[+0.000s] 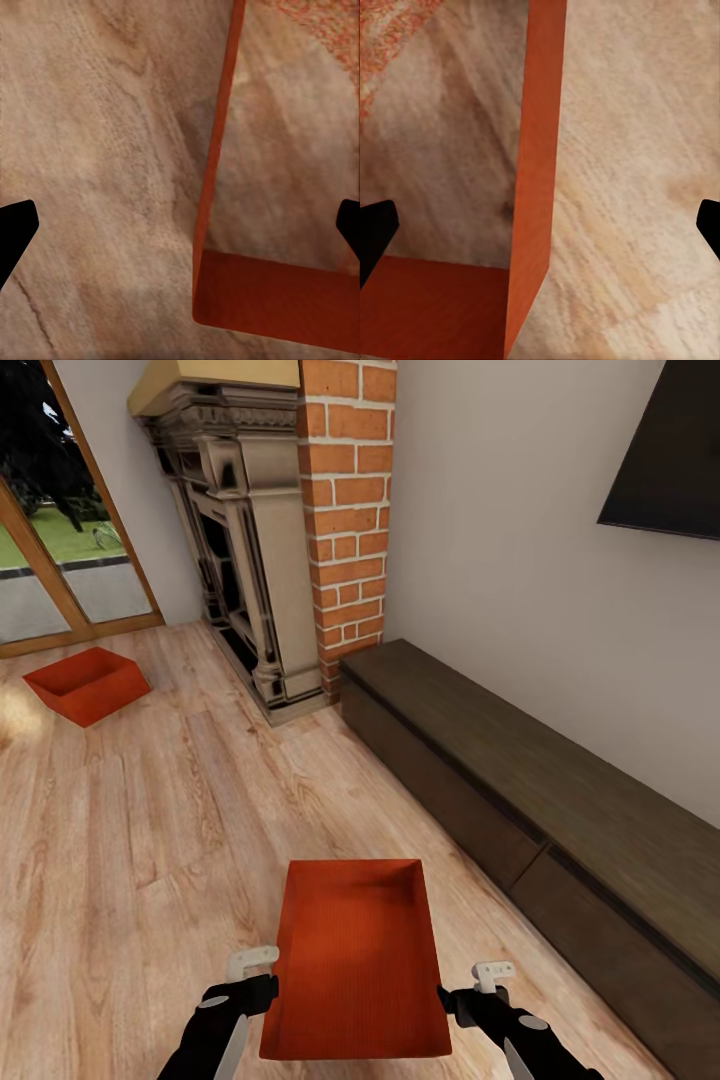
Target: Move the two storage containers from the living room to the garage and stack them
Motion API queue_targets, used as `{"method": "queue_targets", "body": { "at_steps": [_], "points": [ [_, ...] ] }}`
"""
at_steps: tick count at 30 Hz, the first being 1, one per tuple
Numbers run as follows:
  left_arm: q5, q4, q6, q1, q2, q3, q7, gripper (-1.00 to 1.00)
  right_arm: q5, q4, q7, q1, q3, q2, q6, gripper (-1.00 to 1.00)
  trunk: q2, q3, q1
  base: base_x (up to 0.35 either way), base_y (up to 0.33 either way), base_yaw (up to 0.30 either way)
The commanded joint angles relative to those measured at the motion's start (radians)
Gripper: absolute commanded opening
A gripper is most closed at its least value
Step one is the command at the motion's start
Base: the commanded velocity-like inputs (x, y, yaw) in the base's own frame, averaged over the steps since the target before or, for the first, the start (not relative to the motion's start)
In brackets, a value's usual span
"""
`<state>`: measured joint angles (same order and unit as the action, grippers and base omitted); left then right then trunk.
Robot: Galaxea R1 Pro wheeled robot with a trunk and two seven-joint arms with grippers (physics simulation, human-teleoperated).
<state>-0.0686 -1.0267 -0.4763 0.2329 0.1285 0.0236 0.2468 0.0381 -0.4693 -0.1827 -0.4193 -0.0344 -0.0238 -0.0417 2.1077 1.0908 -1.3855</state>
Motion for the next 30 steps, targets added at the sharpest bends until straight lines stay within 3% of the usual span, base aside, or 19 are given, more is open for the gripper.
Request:
{"method": "queue_targets", "body": {
  "at_steps": [1,12,27,30],
  "points": [
    [-0.007,-0.002,-0.004,0.0,0.0,0.001,0.005,1.0,0.005,-0.002,0.0,0.0,-0.003,-0.001,-0.004,1.0,0.0,0.001,0.0,0.0,0.0,0.0],
    [-0.007,-0.001,-0.004,0.0,0.001,0.001,0.003,1.0,0.029,-0.002,-0.005,0.0,-0.01,0.0,-0.01,1.0,0.0,0.001,0.0,0.0,0.0,0.0],
    [-0.008,-0.001,-0.004,0.0,0.006,0.001,0.003,1.0,0.029,-0.002,-0.006,0.0,-0.013,0.001,-0.008,1.0,0.105,0.048,-0.057,0.0,0.0,0.0],
    [-0.008,-0.001,-0.006,0.0,0.005,0.001,0.003,1.0,0.029,-0.002,-0.006,0.0,-0.013,0.001,-0.007,1.0,0.105,0.048,-0.057,0.0,0.0,0.0]
  ]
}}
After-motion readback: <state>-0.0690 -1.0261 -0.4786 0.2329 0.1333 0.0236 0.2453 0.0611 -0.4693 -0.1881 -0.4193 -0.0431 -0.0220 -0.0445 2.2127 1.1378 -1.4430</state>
